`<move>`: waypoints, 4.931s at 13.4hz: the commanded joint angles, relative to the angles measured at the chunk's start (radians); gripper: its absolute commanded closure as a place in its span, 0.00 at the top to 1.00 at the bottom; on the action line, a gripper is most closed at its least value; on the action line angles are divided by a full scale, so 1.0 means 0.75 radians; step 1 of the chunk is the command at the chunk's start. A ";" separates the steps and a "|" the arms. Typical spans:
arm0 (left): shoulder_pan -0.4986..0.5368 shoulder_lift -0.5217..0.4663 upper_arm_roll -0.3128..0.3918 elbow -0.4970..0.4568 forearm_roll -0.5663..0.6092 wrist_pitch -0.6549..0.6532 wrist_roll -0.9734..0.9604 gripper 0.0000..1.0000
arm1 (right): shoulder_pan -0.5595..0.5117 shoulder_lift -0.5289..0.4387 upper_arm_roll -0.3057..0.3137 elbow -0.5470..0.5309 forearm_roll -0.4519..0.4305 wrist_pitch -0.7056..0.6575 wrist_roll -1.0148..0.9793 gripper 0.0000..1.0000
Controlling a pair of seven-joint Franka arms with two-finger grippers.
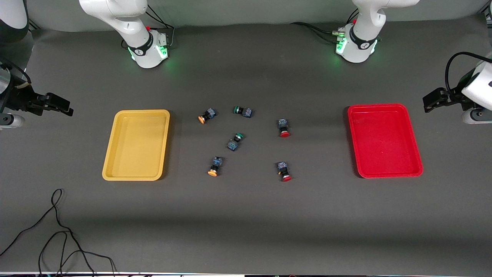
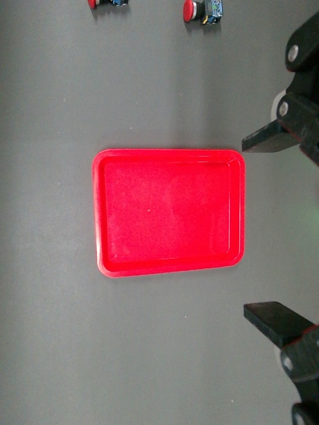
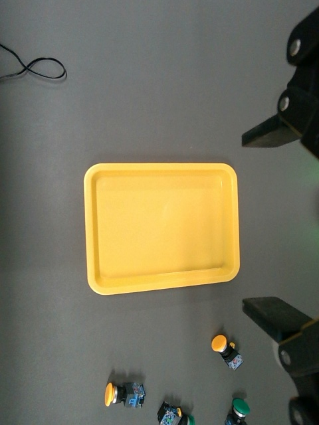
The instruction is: Place red and yellow buttons in trays
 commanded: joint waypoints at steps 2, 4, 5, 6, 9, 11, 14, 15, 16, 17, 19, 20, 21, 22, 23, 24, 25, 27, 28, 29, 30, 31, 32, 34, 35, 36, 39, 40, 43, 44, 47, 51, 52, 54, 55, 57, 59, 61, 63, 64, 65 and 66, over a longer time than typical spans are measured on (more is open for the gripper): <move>0.005 -0.014 -0.001 -0.004 -0.009 -0.011 0.019 1.00 | 0.019 0.014 -0.013 0.034 0.018 -0.027 0.016 1.00; 0.005 -0.014 -0.001 -0.004 -0.011 -0.009 0.019 1.00 | 0.023 0.018 -0.009 0.037 0.018 -0.027 0.018 1.00; 0.005 -0.014 -0.001 -0.004 -0.009 -0.007 0.019 1.00 | 0.031 0.014 -0.003 0.018 0.018 -0.025 0.010 1.00; 0.005 -0.014 -0.001 -0.004 -0.009 -0.009 0.019 1.00 | 0.070 0.016 -0.003 0.000 0.018 -0.017 0.026 1.00; 0.003 0.022 -0.003 -0.002 -0.011 0.005 0.013 1.00 | 0.182 -0.035 -0.003 -0.149 0.046 0.085 0.246 1.00; -0.016 0.082 -0.007 0.008 -0.011 0.013 -0.003 1.00 | 0.301 -0.112 -0.003 -0.335 0.065 0.232 0.499 1.00; -0.016 0.194 -0.078 0.021 -0.013 0.003 -0.001 1.00 | 0.599 -0.203 -0.003 -0.613 0.065 0.496 1.021 1.00; -0.018 0.204 -0.083 0.009 -0.021 -0.009 -0.003 1.00 | 0.691 -0.193 -0.003 -0.654 0.065 0.566 1.195 1.00; -0.024 0.241 -0.087 -0.008 -0.084 -0.013 -0.009 1.00 | 0.781 -0.170 -0.003 -0.681 0.065 0.629 1.370 1.00; -0.040 0.294 -0.089 -0.006 -0.180 0.001 -0.054 1.00 | 0.851 -0.134 -0.003 -0.698 0.065 0.678 1.508 1.00; -0.099 0.406 -0.091 0.010 -0.266 0.070 -0.205 1.00 | 0.970 -0.076 -0.005 -0.708 0.065 0.750 1.754 1.00; -0.148 0.448 -0.101 0.008 -0.273 0.119 -0.265 1.00 | 0.997 -0.054 -0.005 -0.710 0.065 0.764 1.834 1.00; -0.201 0.488 -0.113 0.006 -0.273 0.170 -0.334 1.00 | 1.011 -0.050 -0.005 -0.728 0.063 0.769 1.883 1.00; -0.256 0.529 -0.123 0.006 -0.273 0.221 -0.420 1.00 | 1.011 -0.064 -0.005 -0.757 0.065 0.773 1.908 1.00; -0.306 0.580 -0.136 0.006 -0.275 0.284 -0.485 1.00 | 1.011 -0.082 -0.007 -0.812 0.065 0.811 1.910 1.00; -0.345 0.629 -0.160 0.004 -0.275 0.350 -0.535 1.00 | 1.011 -0.092 -0.007 -0.877 0.065 0.895 1.918 1.00; -0.367 0.672 -0.193 0.004 -0.275 0.411 -0.596 1.00 | 1.011 -0.080 -0.007 -0.949 0.065 1.007 1.951 1.00; -0.384 0.732 -0.258 -0.016 -0.273 0.526 -0.700 1.00 | 1.013 0.019 -0.005 -0.988 0.065 1.145 1.971 1.00; -0.390 0.738 -0.275 -0.046 -0.273 0.581 -0.713 1.00 | 1.013 0.083 -0.007 -0.988 0.065 1.202 1.972 1.00; -0.408 0.736 -0.277 -0.099 -0.273 0.646 -0.717 1.00 | 1.013 0.144 -0.007 -0.990 0.065 1.273 1.972 1.00; -0.437 0.734 -0.277 -0.159 -0.273 0.718 -0.750 1.00 | 1.013 0.212 -0.007 -0.988 0.065 1.327 1.972 1.00; -0.469 0.736 -0.279 -0.198 -0.273 0.788 -0.815 1.00 | 1.013 0.269 -0.007 -0.988 0.065 1.382 1.972 1.00; -0.522 0.742 -0.281 -0.231 -0.271 0.859 -0.888 0.99 | 1.013 0.320 -0.007 -0.988 0.065 1.435 1.972 1.00; -0.566 0.763 -0.281 -0.296 -0.263 0.986 -0.938 0.98 | 1.013 0.412 -0.009 -0.984 0.065 1.521 1.972 1.00; -0.568 0.765 -0.281 -0.331 -0.252 1.029 -0.936 0.98 | 1.011 0.429 -0.009 -0.982 0.065 1.538 1.972 1.00; -0.570 0.763 -0.281 -0.363 -0.252 1.064 -0.936 0.98 | 1.011 0.435 -0.009 -0.982 0.065 1.540 1.972 1.00; -0.580 0.745 -0.279 -0.445 -0.250 1.134 -0.934 0.94 | 1.011 0.470 -0.007 -0.976 0.063 1.548 1.969 1.00; -0.580 0.742 -0.281 -0.472 -0.240 1.164 -0.934 0.93 | 1.011 0.484 -0.007 -0.976 0.063 1.572 1.969 0.99; -0.578 0.736 -0.281 -0.493 -0.238 1.197 -0.934 0.41 | 1.017 0.515 -0.007 -0.976 0.061 1.609 1.957 0.70; -0.576 0.726 -0.281 -0.491 -0.238 1.187 -0.934 0.10 | 1.023 0.511 -0.007 -0.976 0.061 1.607 1.957 0.53; -0.558 0.673 -0.271 -0.474 -0.240 1.112 -0.922 0.00 | 1.023 0.495 -0.007 -0.974 0.049 1.603 1.949 0.25; -0.319 0.445 -0.271 -0.423 -0.238 0.691 -0.637 0.00 | 1.021 0.380 -0.007 -0.915 0.049 1.387 1.935 0.24; -0.243 0.375 -0.271 -0.431 -0.238 0.597 -0.558 0.00 | 1.021 0.346 -0.007 -0.864 0.049 1.273 1.933 0.24; -0.111 0.254 -0.267 -0.472 -0.171 0.447 -0.444 0.00 | 1.013 0.286 -0.013 -0.707 0.049 0.991 1.900 0.24; -0.033 0.201 -0.269 -0.503 -0.128 0.390 -0.368 0.00 | 1.007 0.266 -0.015 -0.607 0.049 0.828 1.857 0.24; 0.100 0.125 -0.267 -0.611 -0.079 0.387 -0.209 0.00 | 0.993 0.237 -0.066 -0.429 0.055 0.582 1.672 0.24; 0.211 0.094 -0.267 -0.739 -0.028 0.471 -0.132 0.00 | 0.993 0.172 -0.134 -0.360 0.061 0.511 1.461 0.24; 0.303 0.084 -0.267 -0.903 -0.027 0.650 -0.069 0.00 | 0.993 0.125 -0.244 -0.358 0.061 0.507 1.184 0.24; 0.348 0.088 -0.269 -1.046 -0.027 0.838 -0.044 0.00 | 0.995 0.110 -0.397 -0.354 0.061 0.464 0.869 0.24; 0.350 0.096 -0.267 -1.110 -0.027 0.945 -0.044 0.00 | 0.995 0.096 -0.489 -0.352 0.061 0.458 0.689 0.24; 0.350 0.118 -0.267 -1.143 -0.027 1.033 -0.044 0.00 | 0.995 0.092 -0.585 -0.356 0.061 0.458 0.529 0.24; 0.350 0.159 -0.267 -1.149 -0.027 1.076 -0.044 0.00 | 0.995 0.096 -0.671 -0.360 0.063 0.460 0.392 0.24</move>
